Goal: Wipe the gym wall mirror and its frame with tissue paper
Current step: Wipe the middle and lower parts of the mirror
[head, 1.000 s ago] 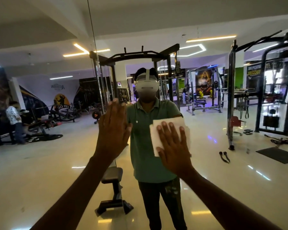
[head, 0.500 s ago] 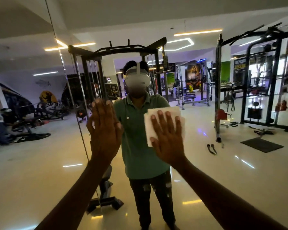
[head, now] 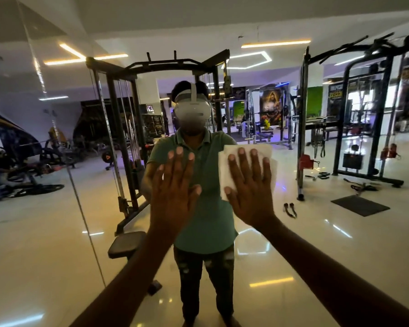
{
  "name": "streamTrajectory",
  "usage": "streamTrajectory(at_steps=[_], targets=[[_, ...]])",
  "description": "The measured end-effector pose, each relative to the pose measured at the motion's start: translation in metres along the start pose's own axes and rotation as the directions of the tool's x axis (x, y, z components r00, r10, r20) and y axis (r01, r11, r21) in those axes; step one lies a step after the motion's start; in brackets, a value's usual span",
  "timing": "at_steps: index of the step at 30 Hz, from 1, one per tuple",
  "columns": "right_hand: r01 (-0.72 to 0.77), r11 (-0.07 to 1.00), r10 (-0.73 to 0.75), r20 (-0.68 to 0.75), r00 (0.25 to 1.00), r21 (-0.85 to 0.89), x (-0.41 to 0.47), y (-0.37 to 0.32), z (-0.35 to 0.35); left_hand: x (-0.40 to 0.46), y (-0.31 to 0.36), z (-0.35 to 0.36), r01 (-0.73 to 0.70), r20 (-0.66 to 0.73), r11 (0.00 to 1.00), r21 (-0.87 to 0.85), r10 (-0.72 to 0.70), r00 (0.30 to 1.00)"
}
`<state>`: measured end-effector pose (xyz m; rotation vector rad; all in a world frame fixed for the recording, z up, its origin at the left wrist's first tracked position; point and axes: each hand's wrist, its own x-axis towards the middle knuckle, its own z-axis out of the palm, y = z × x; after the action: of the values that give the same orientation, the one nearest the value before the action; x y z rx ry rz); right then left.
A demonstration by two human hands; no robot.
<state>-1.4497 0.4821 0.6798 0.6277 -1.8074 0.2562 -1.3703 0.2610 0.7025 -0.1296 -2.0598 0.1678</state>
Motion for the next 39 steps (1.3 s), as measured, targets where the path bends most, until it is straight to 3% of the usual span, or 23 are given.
streamTrajectory(at_steps=[2,5,10,11,13,15,17,19,21,23,24,25,27,29,31,33,36,37,39], targets=[[0.007,0.999,-0.007,0.009,1.0,-0.052,-0.009,0.043,-0.008,-0.002,0.007,-0.002,0.045,-0.012,0.999,0.001,-0.045,0.999],[-0.234,0.971,0.23,-0.08,0.97,-0.045,-0.015,0.097,-0.024,0.004,0.038,-0.004,0.145,-0.035,0.989,-0.021,-0.145,0.989],[-0.49,0.87,0.494,-0.11,0.863,0.058,0.01,0.054,-0.018,0.04,0.085,0.007,0.092,-0.051,0.995,-0.035,-0.094,0.994],[-0.443,0.894,0.448,-0.08,0.891,0.071,0.009,0.041,-0.015,0.043,0.087,0.01,0.082,-0.043,0.996,-0.022,-0.083,0.996],[-0.197,0.979,0.197,0.008,0.98,0.056,0.0,0.039,-0.012,0.042,0.081,0.014,0.055,-0.025,0.998,0.012,-0.054,0.998],[0.067,0.998,-0.068,0.055,0.996,0.018,-0.005,0.074,-0.019,0.038,0.076,0.013,0.02,-0.047,1.0,0.021,-0.019,0.999],[0.125,0.992,-0.124,0.044,0.991,-0.032,-0.006,0.121,-0.032,0.038,0.076,0.01,0.017,-0.078,0.999,0.031,-0.015,0.997],[-0.023,0.999,0.023,-0.018,1.0,-0.047,-0.01,0.16,-0.044,0.039,0.081,0.009,0.035,-0.089,0.999,0.027,-0.033,0.996],[-0.275,0.961,0.271,-0.091,0.958,-0.034,-0.009,0.174,-0.045,0.039,0.087,0.01,0.077,-0.075,0.997,0.02,-0.075,0.994],[-0.569,0.822,0.561,-0.162,0.811,-0.002,0.008,0.153,-0.039,0.039,0.094,0.008,0.115,-0.065,0.993,-0.012,-0.115,0.991],[-0.661,0.75,0.651,-0.181,0.737,0.008,0.018,0.131,-0.036,0.042,0.098,0.006,0.118,-0.068,0.992,-0.036,-0.12,0.99],[-0.677,0.736,0.67,-0.172,0.722,0.02,0.024,0.108,-0.034,0.048,0.103,0.003,0.106,-0.081,0.993,-0.057,-0.11,0.991],[-0.501,0.864,0.504,-0.071,0.861,0.051,0.017,0.074,-0.026,0.065,0.113,-0.001,0.075,-0.11,0.994,-0.077,-0.083,0.99],[-0.198,0.98,0.198,0.028,0.98,0.024,-0.001,0.076,-0.027,0.08,0.118,-0.001,0.082,-0.111,0.994,-0.069,-0.09,0.99],[0.069,0.997,-0.065,0.073,0.995,-0.045,-0.01,0.116,-0.034,0.083,0.114,0.004,0.084,-0.095,0.996,-0.025,-0.086,0.992],[0.123,0.987,-0.114,0.079,0.99,-0.108,-0.016,0.164,-0.044,0.079,0.104,0.01,0.038,-0.072,0.999,-0.003,-0.038,0.997],[-0.193,0.975,0.191,-0.03,0.981,-0.113,-0.029,0.218,-0.055,0.076,0.098,0.012,-0.011,-0.082,1.0,0.012,0.012,0.997],[-0.348,0.934,0.341,-0.086,0.936,-0.08,-0.029,0.22,-0.055,0.077,0.1,0.012,-0.005,-0.089,1.0,0.025,0.007,0.996],[-0.636,0.769,0.636,-0.186,0.749,0.066,-0.013,0.194,-0.05,0.078,0.108,0.015,0.044,-0.099,0.998,0.044,-0.039,0.994]])
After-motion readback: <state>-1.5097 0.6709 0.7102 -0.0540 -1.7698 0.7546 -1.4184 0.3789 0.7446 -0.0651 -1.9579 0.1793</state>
